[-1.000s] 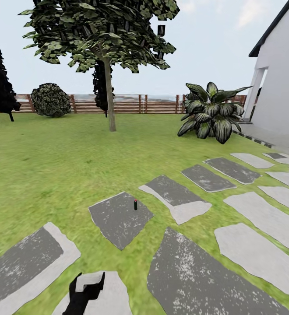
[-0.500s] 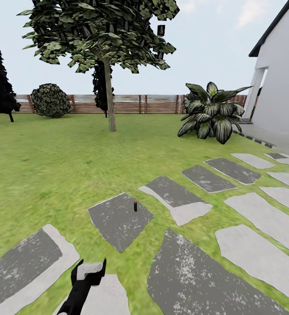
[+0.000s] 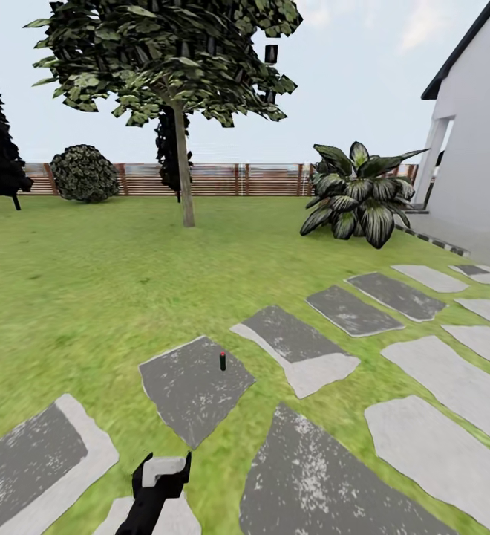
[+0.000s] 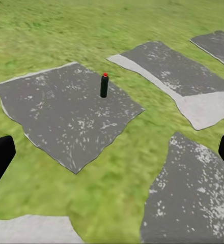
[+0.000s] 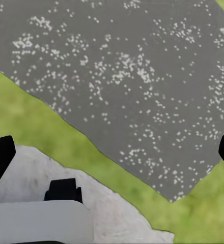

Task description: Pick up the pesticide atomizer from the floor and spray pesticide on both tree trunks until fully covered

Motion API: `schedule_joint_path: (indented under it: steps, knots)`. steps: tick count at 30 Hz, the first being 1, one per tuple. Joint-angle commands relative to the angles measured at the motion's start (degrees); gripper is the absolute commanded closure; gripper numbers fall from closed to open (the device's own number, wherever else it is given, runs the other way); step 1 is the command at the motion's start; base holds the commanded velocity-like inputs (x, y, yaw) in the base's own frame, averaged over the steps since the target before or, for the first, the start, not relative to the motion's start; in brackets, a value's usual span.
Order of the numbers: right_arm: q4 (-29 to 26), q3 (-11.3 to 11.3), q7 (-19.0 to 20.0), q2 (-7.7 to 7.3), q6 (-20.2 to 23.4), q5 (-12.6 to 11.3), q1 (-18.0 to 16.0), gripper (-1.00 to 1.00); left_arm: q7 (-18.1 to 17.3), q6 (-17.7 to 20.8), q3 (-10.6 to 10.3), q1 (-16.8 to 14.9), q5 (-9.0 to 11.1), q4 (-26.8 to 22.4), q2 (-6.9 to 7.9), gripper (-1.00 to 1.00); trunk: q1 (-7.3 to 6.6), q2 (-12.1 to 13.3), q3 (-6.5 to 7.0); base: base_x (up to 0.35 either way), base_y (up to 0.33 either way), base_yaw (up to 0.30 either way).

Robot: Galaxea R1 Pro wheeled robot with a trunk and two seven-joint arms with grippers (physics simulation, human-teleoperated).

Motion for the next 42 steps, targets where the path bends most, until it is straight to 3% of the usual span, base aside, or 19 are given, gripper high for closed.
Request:
schedule_joint_path:
  steps: [1,9,12,20,42]
  knots:
    - [0.00,0.01,0.00,0.00,0.00,0.00,0.00,-1.00,-0.01,-0.01,-0.17,0.00,0.00,0.16,-0.11,-1.00,0.01,0.01,0.00,0.125,-0.063,0.000]
    - [0.00,0.01,0.00,0.00,0.00,0.00,-0.01,-1.00,-0.04,-0.03,-5.74,0.00,-0.02,0.79,-0.61,-1.00,0.01,0.01,0.00,0.035,-0.018,0.000]
    - [0.00,0.01,0.01,0.00,0.00,0.00,-0.01,-1.00,-0.04,-0.03,-6.27,0.00,-0.03,0.77,-0.63,-1.00,0.01,0.01,0.00,0.005,-0.003,0.000]
    - [0.00,0.01,0.00,0.00,0.00,0.00,0.00,-1.00,0.01,0.04,-6.79,0.00,-0.03,0.76,-0.63,-1.00,0.01,0.01,0.00,0.172,-0.001,0.000]
    - [0.00,0.01,-0.04,0.00,0.00,0.00,0.00,-1.00,0.04,0.05,-6.83,0.00,-0.11,0.84,-0.65,-1.00,0.01,0.01,0.00,0.343,-0.035,0.000]
